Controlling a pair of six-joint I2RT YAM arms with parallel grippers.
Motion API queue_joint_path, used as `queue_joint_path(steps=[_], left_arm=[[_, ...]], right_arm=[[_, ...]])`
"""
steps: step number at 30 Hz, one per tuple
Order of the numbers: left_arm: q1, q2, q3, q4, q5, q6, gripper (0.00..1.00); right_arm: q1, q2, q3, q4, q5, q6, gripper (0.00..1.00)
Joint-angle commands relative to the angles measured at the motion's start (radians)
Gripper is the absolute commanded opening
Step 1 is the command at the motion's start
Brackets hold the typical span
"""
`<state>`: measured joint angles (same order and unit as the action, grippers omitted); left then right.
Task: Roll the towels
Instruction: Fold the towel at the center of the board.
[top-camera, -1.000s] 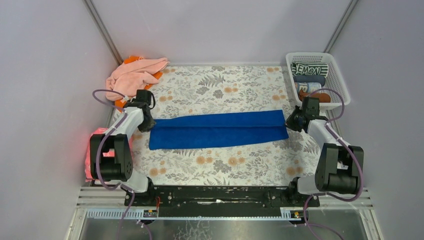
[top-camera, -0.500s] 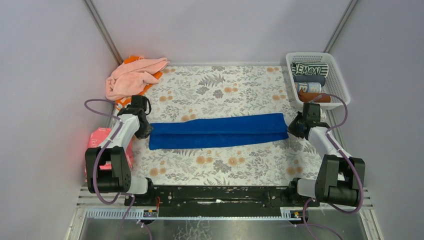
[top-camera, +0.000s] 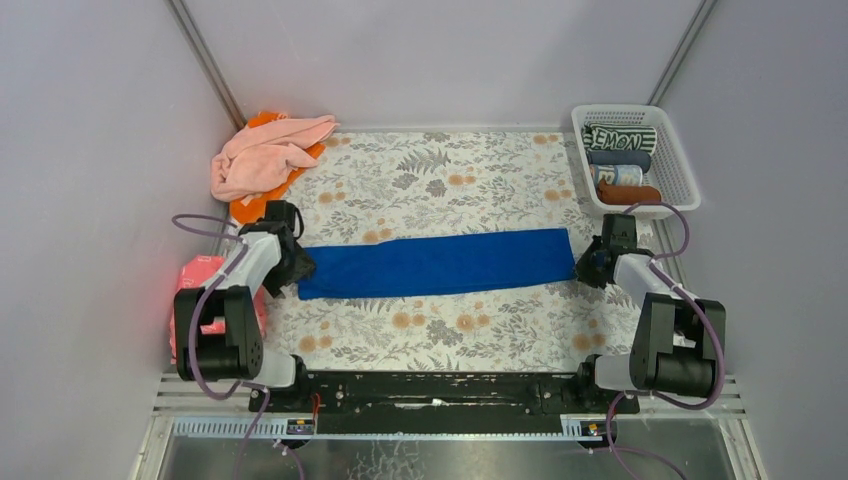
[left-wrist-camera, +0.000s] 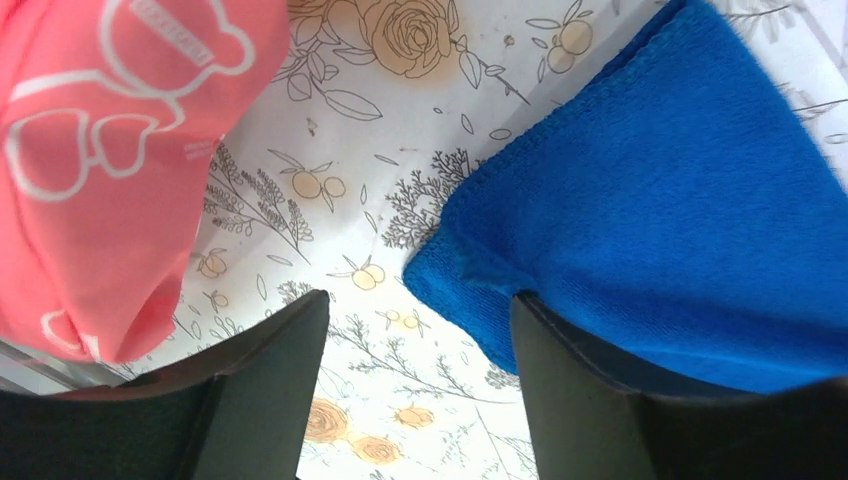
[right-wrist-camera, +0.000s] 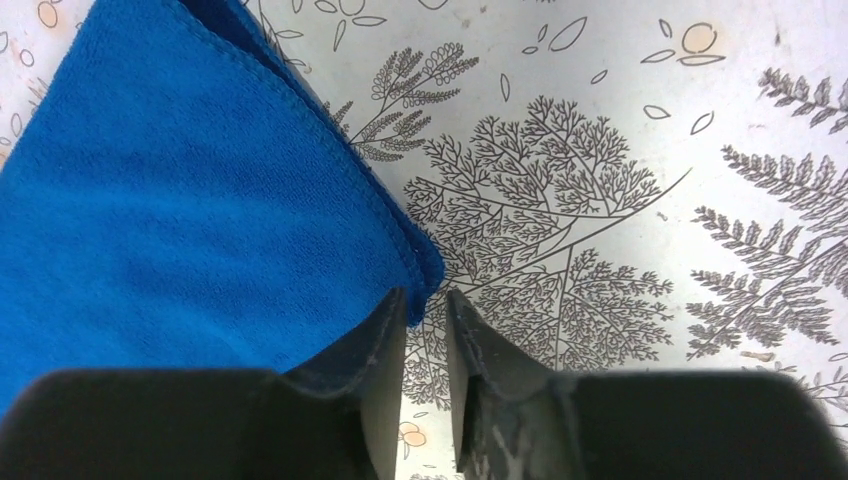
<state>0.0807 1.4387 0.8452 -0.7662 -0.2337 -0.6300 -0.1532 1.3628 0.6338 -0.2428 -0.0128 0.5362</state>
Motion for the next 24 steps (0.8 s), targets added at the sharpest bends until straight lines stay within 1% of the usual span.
queue_joint_path(steps=[1, 4, 6, 8, 10, 13, 17, 19, 24], left_arm=[[0.012, -0.116, -0.002, -0.023, -0.042, -0.037, 0.71], [0.014, -0.197, -0.016, -0.051, -0.048, -0.057, 0.79], [0.015, -0.244, -0.013, -0.078, -0.043, -0.081, 0.82], [0.016, -0.296, -0.013, -0.089, -0.023, -0.110, 0.83], [0.020, -0.318, -0.021, -0.078, 0.006, -0.125, 0.83], [0.034, -0.308, -0.058, -0.026, 0.065, -0.139, 0.80], [0.054, -0.237, -0.074, 0.050, 0.136, -0.135, 0.70], [0.053, -0.200, -0.049, 0.083, 0.151, -0.113, 0.66], [0.054, -0.067, 0.085, 0.120, 0.156, -0.050, 0.59]], right_arm=[[-0.006, -0.051, 0.008, 0.005, -0.009, -0.009, 0.33], [-0.006, -0.100, 0.017, -0.014, -0.008, -0.020, 0.42], [-0.006, -0.128, 0.026, -0.032, -0.001, -0.030, 0.49], [-0.006, -0.162, 0.029, -0.038, 0.002, -0.038, 0.52], [-0.006, -0.196, 0.025, -0.018, -0.024, -0.039, 0.53], [-0.005, -0.216, 0.014, 0.060, -0.140, -0.038, 0.53], [-0.005, -0.163, 0.020, 0.147, -0.317, -0.037, 0.53], [-0.005, -0.108, 0.037, 0.158, -0.367, -0.037, 0.53], [-0.003, 0.002, 0.049, 0.210, -0.459, -0.005, 0.52]])
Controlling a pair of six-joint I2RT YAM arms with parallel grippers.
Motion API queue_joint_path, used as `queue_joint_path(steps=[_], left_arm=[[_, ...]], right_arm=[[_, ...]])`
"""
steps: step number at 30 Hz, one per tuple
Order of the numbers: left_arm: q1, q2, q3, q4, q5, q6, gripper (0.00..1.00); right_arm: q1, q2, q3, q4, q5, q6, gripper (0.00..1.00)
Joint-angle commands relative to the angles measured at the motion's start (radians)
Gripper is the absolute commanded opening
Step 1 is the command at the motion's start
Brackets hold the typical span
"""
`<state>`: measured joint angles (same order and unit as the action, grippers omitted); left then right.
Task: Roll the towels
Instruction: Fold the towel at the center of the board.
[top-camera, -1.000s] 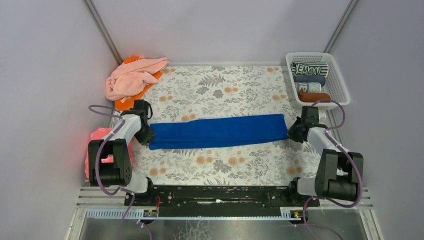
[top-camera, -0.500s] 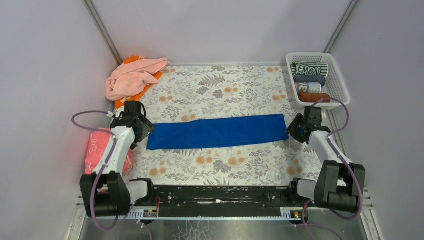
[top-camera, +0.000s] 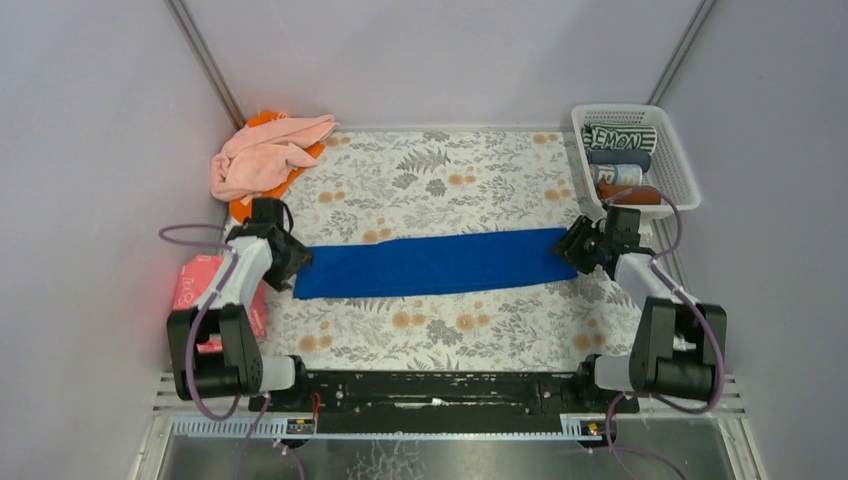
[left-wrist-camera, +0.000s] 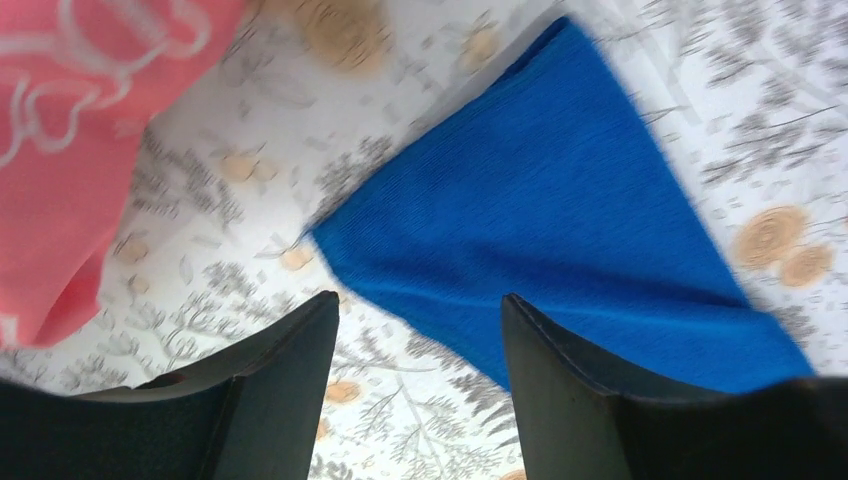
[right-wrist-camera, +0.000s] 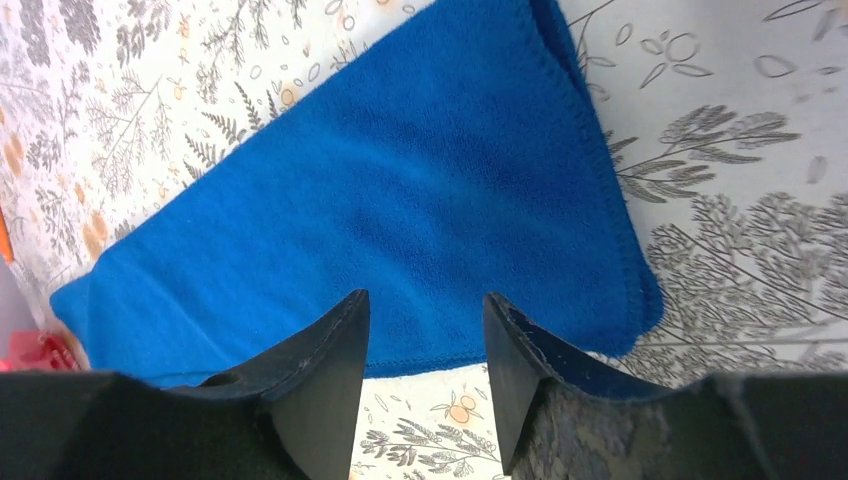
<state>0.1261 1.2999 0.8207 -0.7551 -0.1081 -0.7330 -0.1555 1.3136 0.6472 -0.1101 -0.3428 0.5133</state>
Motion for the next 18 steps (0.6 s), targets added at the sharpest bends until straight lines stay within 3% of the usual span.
queue_joint_path(steps=[1, 5, 11, 18], left_arm=[[0.009, 0.110, 0.136, 0.114, 0.033, 0.064, 0.57], [0.008, 0.273, 0.226, 0.133, 0.049, 0.095, 0.48], [0.010, 0.496, 0.337, 0.139, 0.036, 0.127, 0.35], [0.050, 0.607, 0.379, 0.130, -0.038, 0.107, 0.31]], right_arm=[[-0.001, 0.065, 0.031, 0.089, -0.134, 0.026, 0.52], [-0.002, 0.124, 0.016, 0.105, -0.120, 0.044, 0.52], [-0.024, 0.165, -0.013, 0.048, 0.033, 0.061, 0.52], [-0.091, 0.138, -0.061, -0.019, 0.162, 0.068, 0.52]])
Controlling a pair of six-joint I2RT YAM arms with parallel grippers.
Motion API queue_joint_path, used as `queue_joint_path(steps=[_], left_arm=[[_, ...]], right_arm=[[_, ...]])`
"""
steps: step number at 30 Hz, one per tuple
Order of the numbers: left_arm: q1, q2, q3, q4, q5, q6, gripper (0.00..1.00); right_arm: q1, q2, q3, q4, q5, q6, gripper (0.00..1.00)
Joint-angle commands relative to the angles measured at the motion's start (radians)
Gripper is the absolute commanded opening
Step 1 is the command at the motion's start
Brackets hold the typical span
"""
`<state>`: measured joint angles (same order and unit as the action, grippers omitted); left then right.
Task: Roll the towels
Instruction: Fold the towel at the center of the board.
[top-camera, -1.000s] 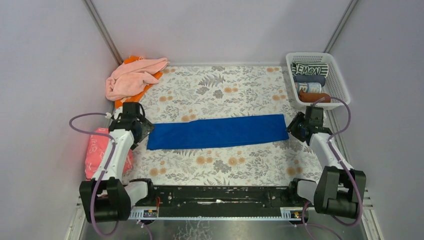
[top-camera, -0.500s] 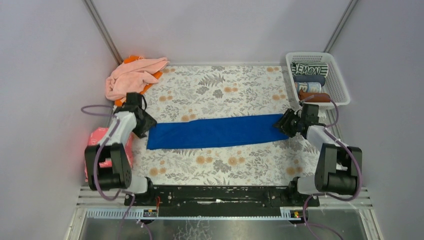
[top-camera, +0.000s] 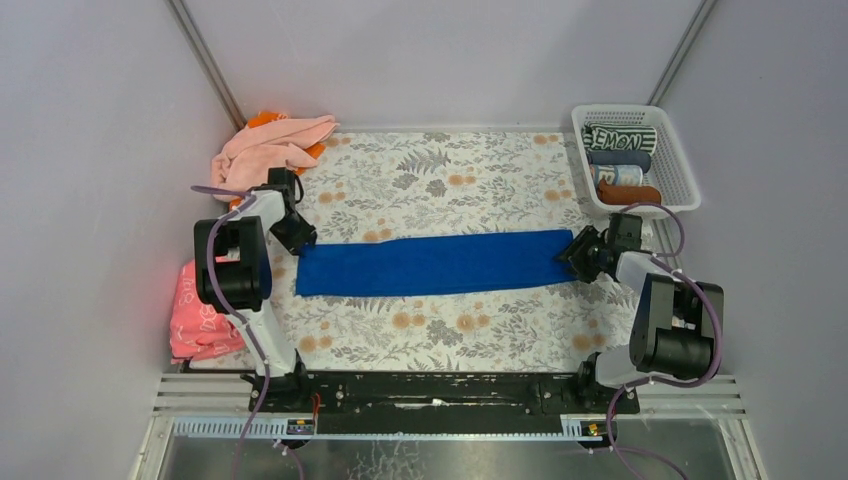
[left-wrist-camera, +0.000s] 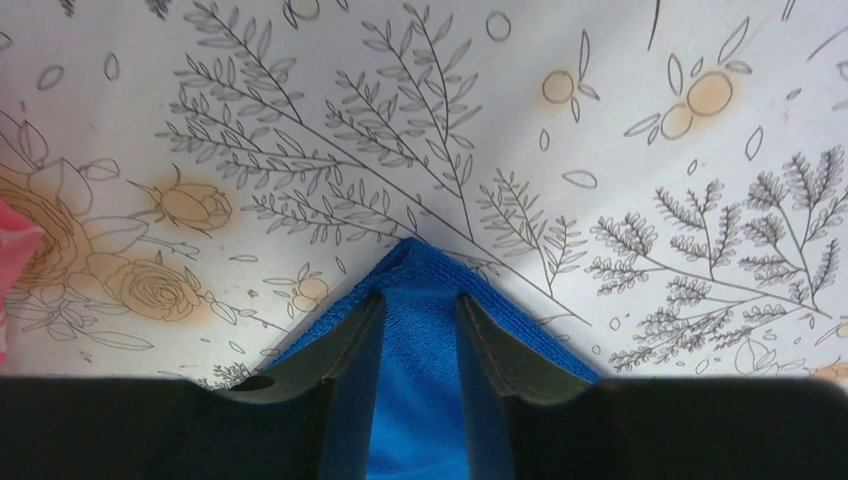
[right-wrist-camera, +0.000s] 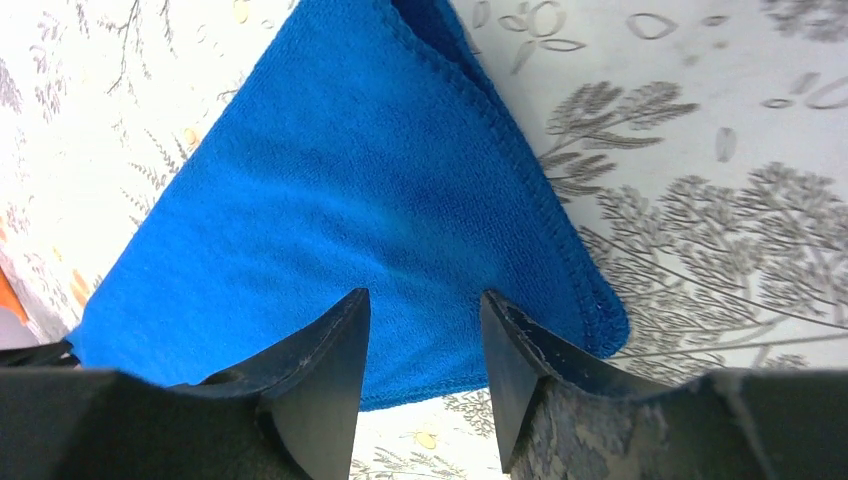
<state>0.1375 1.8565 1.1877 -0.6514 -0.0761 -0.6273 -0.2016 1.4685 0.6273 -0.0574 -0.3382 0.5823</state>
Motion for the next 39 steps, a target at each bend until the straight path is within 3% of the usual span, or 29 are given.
queue_joint_path(steps=[1, 9, 14, 18, 23, 29, 39], left_arm=[[0.050, 0.051, 0.013, 0.026, -0.080, -0.003, 0.31], [0.064, 0.010, -0.007, 0.043, -0.016, 0.008, 0.33], [0.027, -0.083, -0.004, 0.034, 0.024, 0.028, 0.52], [-0.005, -0.189, -0.021, 0.019, 0.045, 0.041, 0.56], [-0.054, -0.266, -0.104, 0.030, 0.084, 0.039, 0.56], [-0.061, -0.155, -0.059, 0.031, 0.044, 0.069, 0.56], [-0.011, 0.075, 0.075, 0.007, -0.015, 0.081, 0.54]], right_arm=[[-0.054, -0.020, -0.046, -0.075, 0.167, 0.002, 0.52], [-0.059, -0.056, -0.012, -0.066, 0.088, -0.033, 0.53], [-0.023, -0.118, 0.054, -0.053, 0.017, -0.052, 0.54], [0.081, -0.125, 0.150, -0.057, 0.090, -0.110, 0.54], [0.181, -0.008, 0.258, -0.039, 0.175, -0.154, 0.53], [0.200, 0.177, 0.355, -0.030, 0.216, -0.181, 0.53], [0.200, 0.300, 0.374, -0.025, 0.315, -0.210, 0.53]])
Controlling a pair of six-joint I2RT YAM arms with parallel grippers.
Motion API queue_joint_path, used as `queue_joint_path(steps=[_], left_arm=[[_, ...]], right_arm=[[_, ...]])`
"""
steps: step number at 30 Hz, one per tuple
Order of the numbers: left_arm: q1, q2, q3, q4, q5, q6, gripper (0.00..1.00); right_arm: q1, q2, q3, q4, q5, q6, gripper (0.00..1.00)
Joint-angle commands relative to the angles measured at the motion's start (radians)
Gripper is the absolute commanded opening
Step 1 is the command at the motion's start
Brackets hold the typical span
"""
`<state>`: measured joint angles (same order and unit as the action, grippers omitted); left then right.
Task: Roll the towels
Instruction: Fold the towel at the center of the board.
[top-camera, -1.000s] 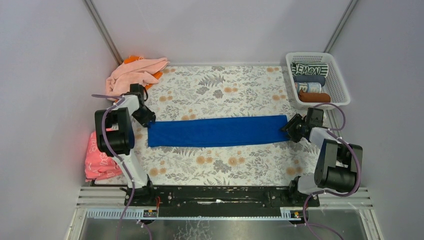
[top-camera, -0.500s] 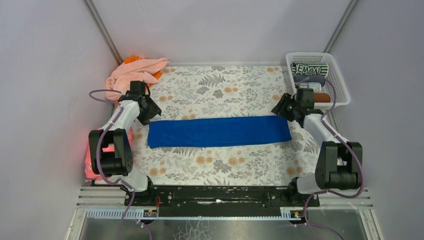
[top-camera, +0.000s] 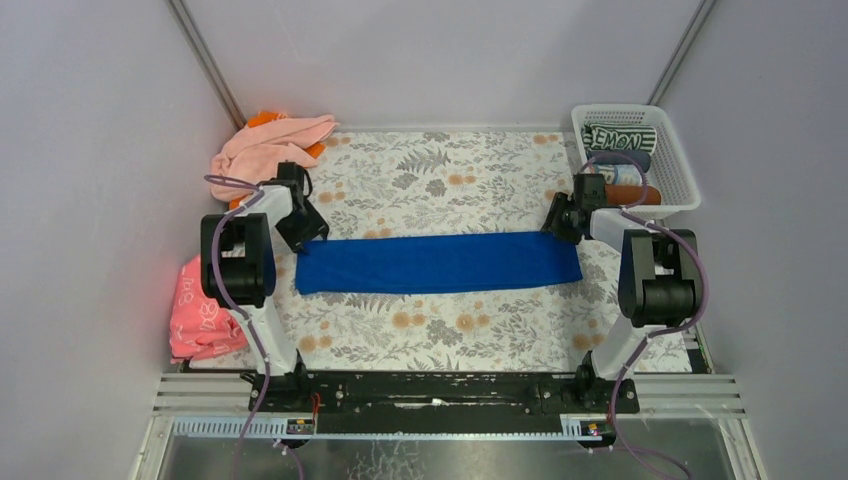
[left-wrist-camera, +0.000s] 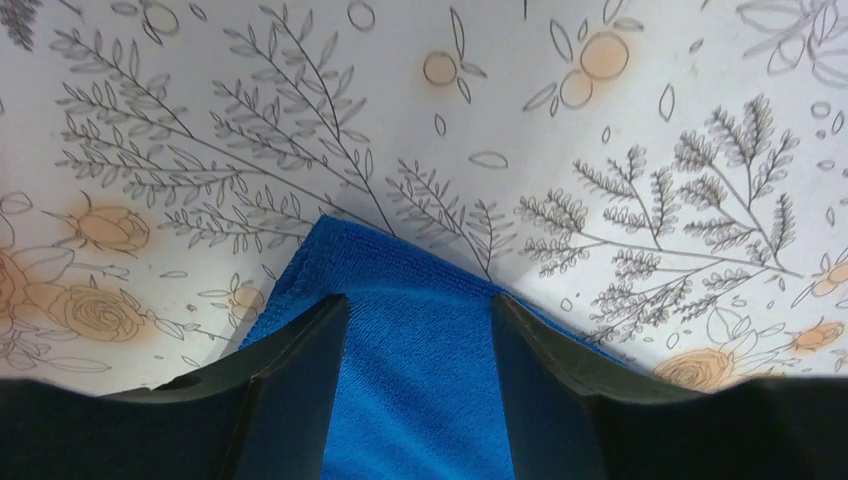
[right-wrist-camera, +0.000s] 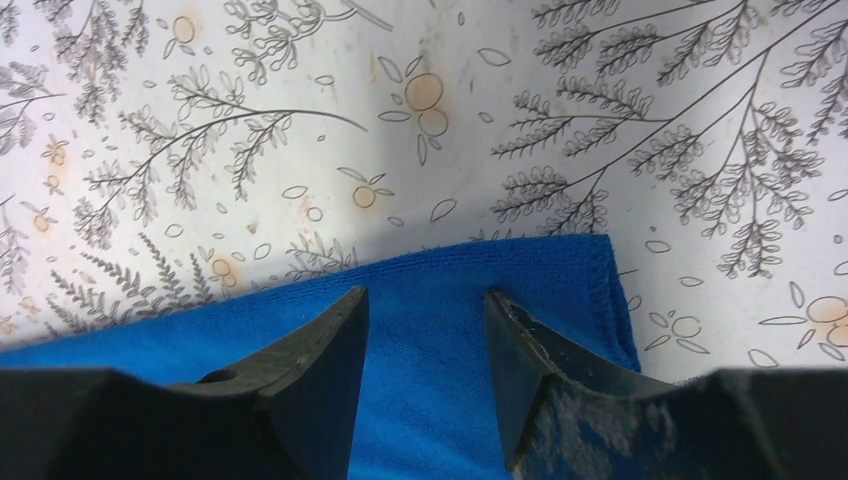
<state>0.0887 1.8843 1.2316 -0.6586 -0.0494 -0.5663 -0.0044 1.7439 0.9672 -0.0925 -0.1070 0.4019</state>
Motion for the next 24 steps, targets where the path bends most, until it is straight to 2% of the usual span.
queue_joint_path(steps=[1, 5, 10, 13, 20, 24], left_arm=[[0.049, 0.055, 0.031, 0.015, -0.044, 0.021, 0.54], [0.069, 0.040, 0.025, 0.008, -0.042, 0.030, 0.55], [0.045, -0.019, -0.002, 0.021, -0.016, 0.036, 0.64], [0.027, -0.044, -0.004, 0.019, -0.027, 0.042, 0.67], [0.025, -0.078, 0.015, 0.012, -0.050, 0.046, 0.77], [0.025, -0.097, 0.013, 0.011, -0.052, 0.047, 0.81]], right_arm=[[0.002, 0.027, 0.030, 0.011, 0.106, -0.031, 0.54], [0.000, 0.021, 0.026, -0.001, 0.175, -0.034, 0.54], [0.001, -0.054, 0.047, -0.014, 0.079, -0.060, 0.58], [0.004, -0.098, 0.080, -0.085, 0.069, -0.078, 0.60], [0.004, -0.201, 0.049, -0.226, 0.167, -0.118, 0.61], [0.003, -0.199, 0.034, -0.279, 0.238, -0.120, 0.61]])
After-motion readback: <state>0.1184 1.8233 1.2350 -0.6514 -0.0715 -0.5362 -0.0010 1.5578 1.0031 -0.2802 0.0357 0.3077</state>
